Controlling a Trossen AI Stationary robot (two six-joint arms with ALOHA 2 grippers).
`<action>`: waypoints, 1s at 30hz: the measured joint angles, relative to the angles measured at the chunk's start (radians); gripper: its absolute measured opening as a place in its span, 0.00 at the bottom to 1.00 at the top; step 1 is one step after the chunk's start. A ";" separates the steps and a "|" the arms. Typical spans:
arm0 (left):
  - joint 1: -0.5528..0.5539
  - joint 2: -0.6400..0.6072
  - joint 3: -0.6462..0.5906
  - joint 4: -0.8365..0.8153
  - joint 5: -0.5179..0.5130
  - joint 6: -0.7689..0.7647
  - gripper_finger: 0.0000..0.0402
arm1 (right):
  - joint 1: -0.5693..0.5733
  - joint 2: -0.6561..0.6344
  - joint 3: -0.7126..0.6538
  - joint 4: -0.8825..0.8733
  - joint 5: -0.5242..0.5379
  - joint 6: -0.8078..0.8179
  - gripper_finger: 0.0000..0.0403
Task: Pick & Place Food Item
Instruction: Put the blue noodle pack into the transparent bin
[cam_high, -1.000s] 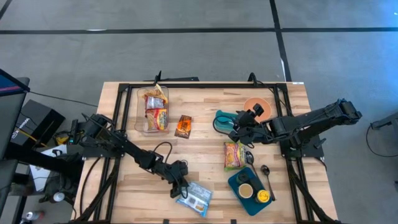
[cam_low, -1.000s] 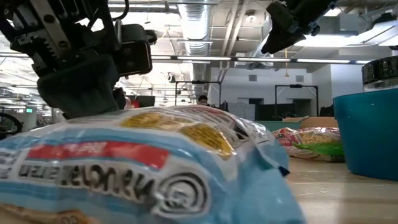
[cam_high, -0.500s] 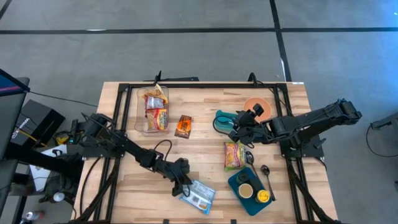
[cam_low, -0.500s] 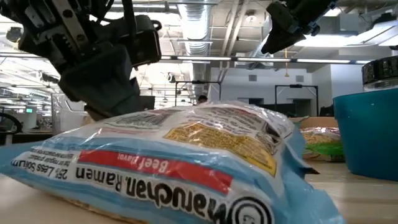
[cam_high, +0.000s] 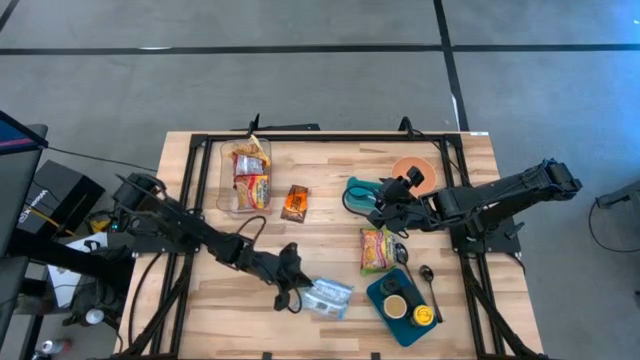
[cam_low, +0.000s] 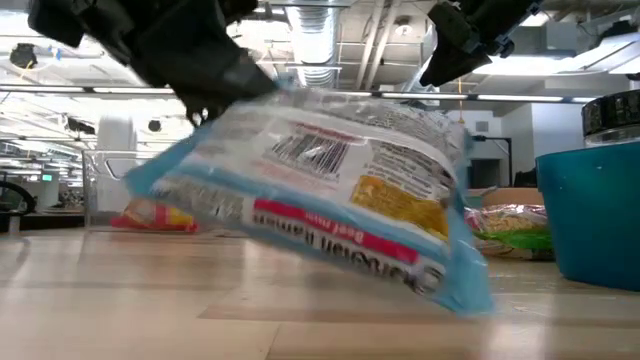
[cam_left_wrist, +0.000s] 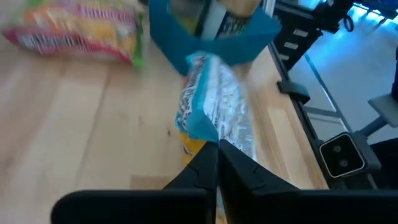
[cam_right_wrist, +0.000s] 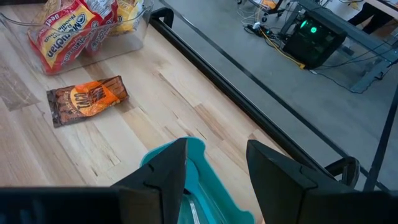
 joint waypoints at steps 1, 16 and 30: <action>0.000 -0.016 -0.002 -0.003 -0.007 0.016 0.00 | 0.000 0.000 0.000 0.000 0.000 0.000 0.40; 0.000 -0.231 -0.105 -0.062 -0.245 0.152 0.00 | 0.000 0.000 0.000 0.000 0.000 0.000 0.40; 0.005 -0.270 -0.139 -0.060 -0.375 0.244 0.00 | 0.000 0.000 0.000 0.000 0.000 0.000 0.40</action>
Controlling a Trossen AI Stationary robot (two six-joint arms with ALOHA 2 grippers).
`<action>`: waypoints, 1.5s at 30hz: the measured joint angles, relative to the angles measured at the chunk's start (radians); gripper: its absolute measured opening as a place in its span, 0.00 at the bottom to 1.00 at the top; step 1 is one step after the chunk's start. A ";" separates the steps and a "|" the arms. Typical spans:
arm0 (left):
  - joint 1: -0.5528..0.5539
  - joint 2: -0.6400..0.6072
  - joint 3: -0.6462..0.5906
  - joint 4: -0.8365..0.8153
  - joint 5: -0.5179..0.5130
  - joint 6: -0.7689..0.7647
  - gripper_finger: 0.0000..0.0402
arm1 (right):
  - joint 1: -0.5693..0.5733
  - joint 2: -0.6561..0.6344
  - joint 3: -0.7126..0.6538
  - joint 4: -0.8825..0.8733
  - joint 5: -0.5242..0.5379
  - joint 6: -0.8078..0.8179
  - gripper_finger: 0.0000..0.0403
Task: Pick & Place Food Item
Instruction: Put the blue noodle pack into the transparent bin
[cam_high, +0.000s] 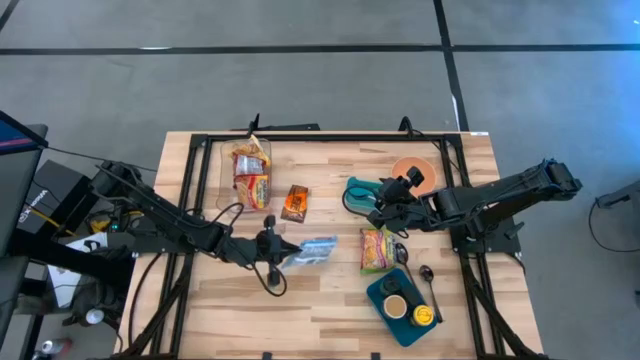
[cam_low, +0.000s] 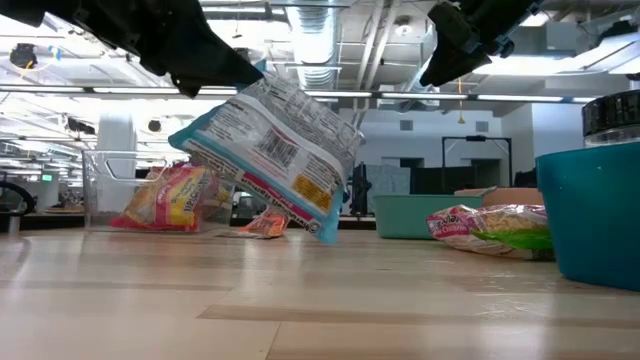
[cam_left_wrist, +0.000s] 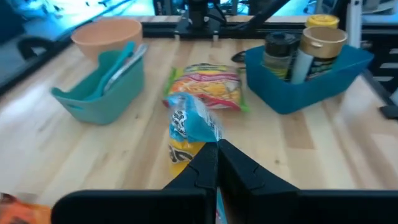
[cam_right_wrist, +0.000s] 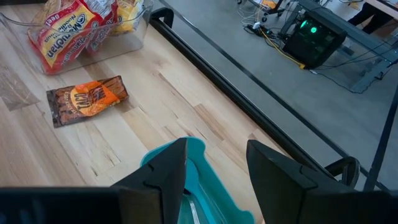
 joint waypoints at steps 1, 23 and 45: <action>0.000 0.000 0.000 0.000 -0.013 0.015 0.00 | 0.000 0.000 0.000 0.000 0.000 0.000 0.40; 0.094 -0.278 0.000 -0.067 -0.051 0.289 0.00 | 0.000 0.000 0.000 0.004 0.000 0.000 0.40; 0.314 -0.737 0.008 -0.461 -0.051 0.443 0.00 | 0.000 0.000 0.000 0.008 0.000 0.000 0.40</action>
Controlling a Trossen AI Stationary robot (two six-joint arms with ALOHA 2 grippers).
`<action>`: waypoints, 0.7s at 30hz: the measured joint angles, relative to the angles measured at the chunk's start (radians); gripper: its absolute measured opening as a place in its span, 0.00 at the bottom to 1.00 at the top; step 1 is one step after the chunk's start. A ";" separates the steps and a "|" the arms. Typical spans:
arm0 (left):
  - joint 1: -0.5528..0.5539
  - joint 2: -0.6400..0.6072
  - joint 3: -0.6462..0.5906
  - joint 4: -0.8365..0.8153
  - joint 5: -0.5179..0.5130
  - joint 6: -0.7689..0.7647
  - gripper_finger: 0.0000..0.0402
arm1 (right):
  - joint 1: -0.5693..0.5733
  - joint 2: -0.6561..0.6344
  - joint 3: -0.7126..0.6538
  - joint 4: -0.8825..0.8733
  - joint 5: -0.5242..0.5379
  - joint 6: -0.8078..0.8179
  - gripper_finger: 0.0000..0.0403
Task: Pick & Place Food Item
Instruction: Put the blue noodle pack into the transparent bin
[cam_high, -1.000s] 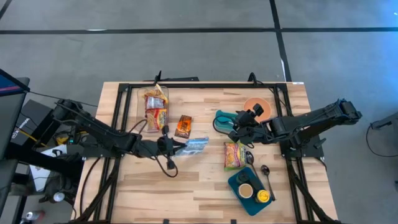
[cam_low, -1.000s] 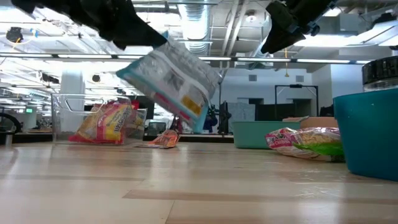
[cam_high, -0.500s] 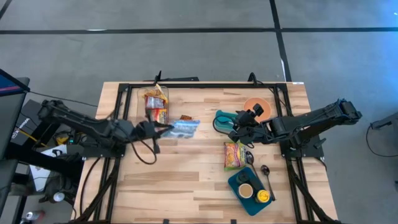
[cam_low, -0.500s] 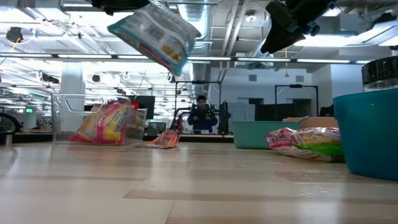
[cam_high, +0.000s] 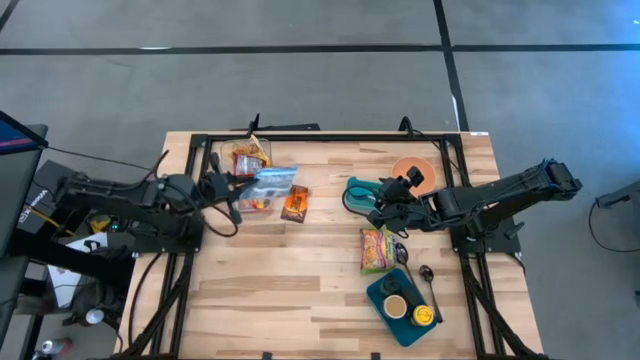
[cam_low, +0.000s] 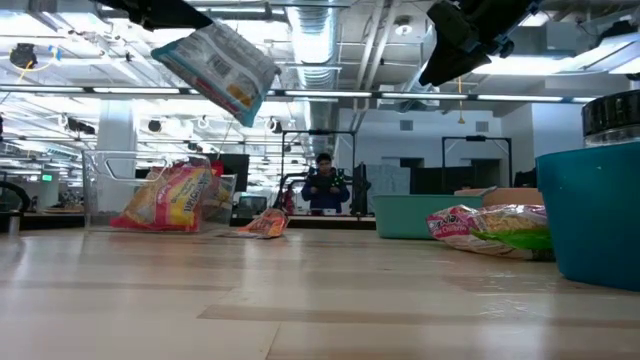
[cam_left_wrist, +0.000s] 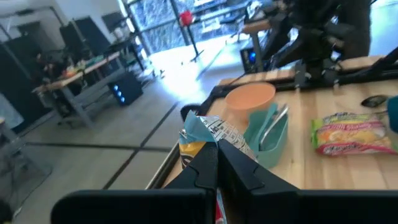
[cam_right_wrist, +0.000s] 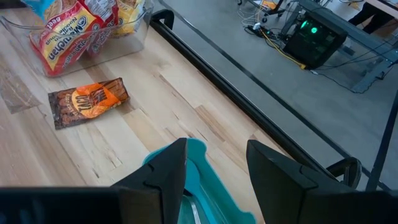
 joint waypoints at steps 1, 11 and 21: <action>0.009 0.000 0.007 -0.023 0.000 -0.011 0.00 | 0.000 0.000 0.000 0.000 0.000 0.000 0.40; 0.104 0.021 0.148 -0.377 0.034 -0.178 0.00 | 0.000 0.000 0.000 0.000 0.000 0.000 0.40; 0.182 0.074 0.258 -0.604 0.110 -0.230 0.00 | 0.000 0.000 0.000 0.002 0.000 0.000 0.40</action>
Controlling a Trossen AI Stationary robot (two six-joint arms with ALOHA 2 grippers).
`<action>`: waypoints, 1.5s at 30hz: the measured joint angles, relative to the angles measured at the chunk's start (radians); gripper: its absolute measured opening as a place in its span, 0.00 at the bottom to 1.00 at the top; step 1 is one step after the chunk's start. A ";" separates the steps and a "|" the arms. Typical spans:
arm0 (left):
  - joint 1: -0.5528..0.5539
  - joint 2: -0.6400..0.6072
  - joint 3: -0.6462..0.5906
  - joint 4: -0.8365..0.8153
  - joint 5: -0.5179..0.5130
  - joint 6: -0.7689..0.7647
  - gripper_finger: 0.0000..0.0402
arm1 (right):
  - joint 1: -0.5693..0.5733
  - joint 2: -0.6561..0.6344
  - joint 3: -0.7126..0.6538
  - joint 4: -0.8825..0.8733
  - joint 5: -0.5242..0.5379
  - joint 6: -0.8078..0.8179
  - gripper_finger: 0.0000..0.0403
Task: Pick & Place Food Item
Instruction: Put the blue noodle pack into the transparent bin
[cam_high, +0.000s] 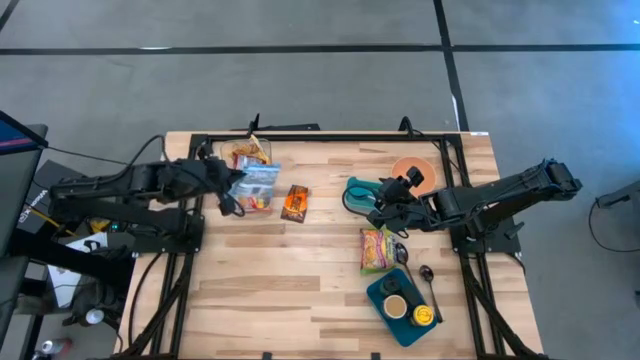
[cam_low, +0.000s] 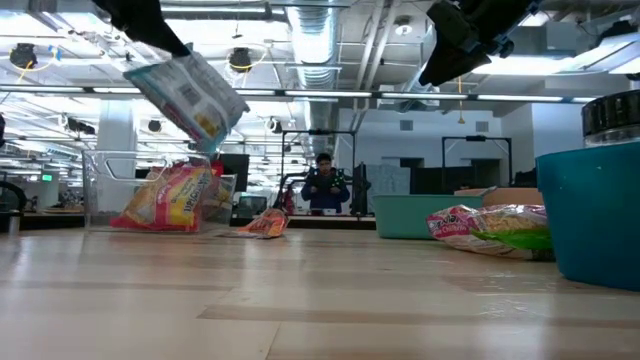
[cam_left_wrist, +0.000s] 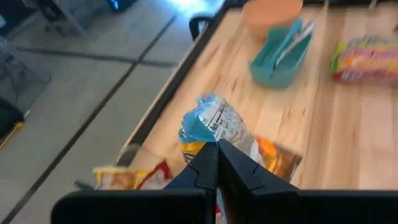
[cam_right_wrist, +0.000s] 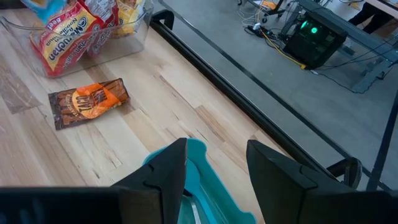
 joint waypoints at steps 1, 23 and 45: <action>0.009 0.012 0.009 -0.024 0.003 0.000 0.00 | 0.000 0.000 0.000 0.000 0.000 0.000 0.40; 0.097 0.211 0.193 -0.337 0.152 0.060 0.00 | 0.000 0.000 0.000 0.001 0.000 0.000 0.40; 0.096 0.250 0.193 -0.423 0.229 0.422 0.00 | 0.000 0.000 0.000 0.005 0.000 0.000 0.40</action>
